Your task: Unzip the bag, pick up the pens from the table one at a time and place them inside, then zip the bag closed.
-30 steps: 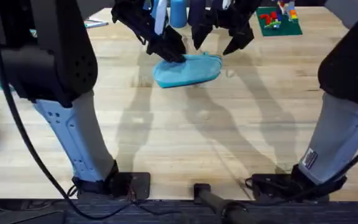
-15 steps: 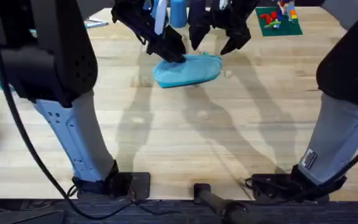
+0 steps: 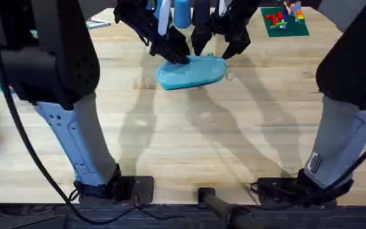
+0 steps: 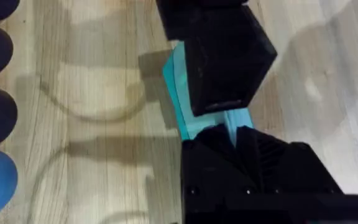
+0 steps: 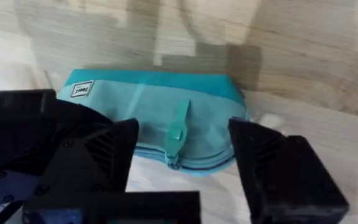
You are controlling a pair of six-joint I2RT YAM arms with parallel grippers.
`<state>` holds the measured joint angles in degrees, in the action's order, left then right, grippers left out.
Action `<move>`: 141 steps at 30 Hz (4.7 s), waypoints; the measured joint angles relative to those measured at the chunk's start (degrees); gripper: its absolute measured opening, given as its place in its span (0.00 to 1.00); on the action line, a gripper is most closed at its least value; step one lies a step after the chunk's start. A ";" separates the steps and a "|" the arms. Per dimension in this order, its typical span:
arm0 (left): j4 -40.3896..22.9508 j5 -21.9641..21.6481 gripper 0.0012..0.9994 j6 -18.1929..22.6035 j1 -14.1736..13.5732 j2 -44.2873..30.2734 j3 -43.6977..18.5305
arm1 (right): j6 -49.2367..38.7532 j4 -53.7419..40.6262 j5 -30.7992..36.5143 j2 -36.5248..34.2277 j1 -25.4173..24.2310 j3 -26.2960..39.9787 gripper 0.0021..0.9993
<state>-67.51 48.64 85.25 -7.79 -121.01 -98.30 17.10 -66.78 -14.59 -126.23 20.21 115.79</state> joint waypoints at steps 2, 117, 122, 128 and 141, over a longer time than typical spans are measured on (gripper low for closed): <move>0.00 0.00 0.04 0.00 0.00 0.00 0.00 | -0.12 -0.09 -0.01 -0.02 0.02 0.00 0.82; 0.18 0.71 0.04 0.00 -0.68 0.00 0.00 | -7.78 -17.11 8.70 1.14 -6.54 6.88 0.03; 0.24 0.79 0.04 0.00 -0.76 0.00 0.00 | -7.85 -16.15 8.75 1.14 -6.67 6.36 0.03; 0.22 0.70 0.04 0.00 -0.76 0.00 0.00 | -7.93 -12.00 9.40 1.14 -7.28 1.20 0.03; 0.00 0.70 0.04 0.00 -0.92 0.00 0.00 | -5.47 1.05 9.25 1.57 -7.74 -13.37 0.03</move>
<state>-67.51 49.34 85.25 -8.71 -121.01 -98.30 11.63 -65.74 -5.34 -124.67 12.47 102.42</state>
